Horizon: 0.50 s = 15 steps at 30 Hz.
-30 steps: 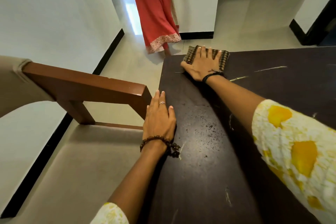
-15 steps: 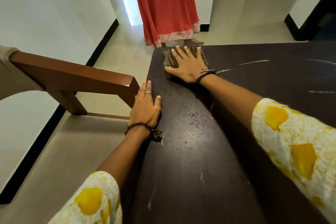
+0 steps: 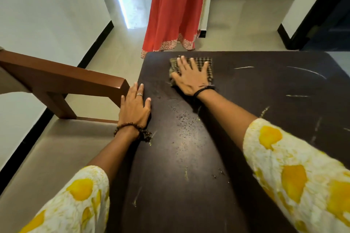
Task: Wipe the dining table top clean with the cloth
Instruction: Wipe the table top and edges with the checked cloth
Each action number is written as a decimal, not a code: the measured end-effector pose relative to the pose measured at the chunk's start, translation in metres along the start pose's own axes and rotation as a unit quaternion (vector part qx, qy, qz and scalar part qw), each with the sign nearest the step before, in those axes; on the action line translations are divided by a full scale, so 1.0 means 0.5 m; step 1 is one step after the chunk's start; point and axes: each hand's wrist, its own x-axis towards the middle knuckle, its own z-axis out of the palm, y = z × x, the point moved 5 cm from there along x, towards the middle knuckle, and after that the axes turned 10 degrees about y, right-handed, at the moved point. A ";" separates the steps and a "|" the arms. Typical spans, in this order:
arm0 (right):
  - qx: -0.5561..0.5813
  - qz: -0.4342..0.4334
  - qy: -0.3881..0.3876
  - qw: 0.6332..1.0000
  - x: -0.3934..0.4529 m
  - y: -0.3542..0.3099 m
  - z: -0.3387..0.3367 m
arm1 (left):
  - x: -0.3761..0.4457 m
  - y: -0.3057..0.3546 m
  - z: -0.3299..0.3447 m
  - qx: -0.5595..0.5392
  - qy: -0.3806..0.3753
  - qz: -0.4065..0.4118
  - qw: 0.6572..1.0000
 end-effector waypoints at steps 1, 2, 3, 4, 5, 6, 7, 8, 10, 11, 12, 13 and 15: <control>0.003 -0.021 -0.002 1.000 -0.011 -0.013 0.002 | -0.001 0.002 -0.005 0.012 0.003 0.006 1.000; 0.008 -0.043 -0.006 0.999 -0.022 -0.013 0.002 | -0.002 0.009 -0.008 0.024 0.007 0.012 1.000; 0.014 -0.060 -0.011 0.998 -0.030 -0.004 -0.002 | -0.002 0.017 -0.009 0.037 0.015 0.018 0.999; 0.019 -0.070 -0.016 0.997 -0.037 0.016 -0.008 | -0.002 0.030 -0.009 0.044 0.024 0.025 0.998; 0.021 -0.072 -0.017 0.997 -0.042 0.043 -0.014 | 0.000 0.048 -0.006 0.043 0.031 0.034 0.998; 0.018 -0.069 -0.012 0.997 -0.046 0.072 -0.018 | 0.002 0.069 -0.001 0.034 0.032 0.047 0.998; 0.010 -0.062 -0.006 0.998 -0.050 0.101 -0.023 | 0.004 0.094 0.006 0.021 0.027 0.061 0.998; 0.006 -0.049 0.000 0.999 -0.051 0.126 -0.032 | 0.006 0.116 0.011 0.006 0.019 0.073 0.997; 0.000 -0.018 0.005 1.000 -0.048 0.186 -0.054 | 0.010 0.162 0.024 -0.033 0.006 0.075 0.997; -0.004 -0.001 0.006 1.000 -0.050 0.224 -0.067 | 0.012 0.183 0.035 -0.051 0.001 0.065 0.997; -0.002 0.022 0.003 1.000 -0.056 0.265 -0.075 | 0.011 0.202 0.046 -0.063 -0.006 0.048 0.997; -0.002 0.043 0.006 0.999 -0.063 0.299 -0.080 | 0.008 0.212 0.054 -0.055 -0.013 0.037 0.998; -0.023 0.101 0.019 0.994 -0.059 0.380 -0.083 | 0.036 0.247 0.122 -0.034 -0.039 0.043 0.998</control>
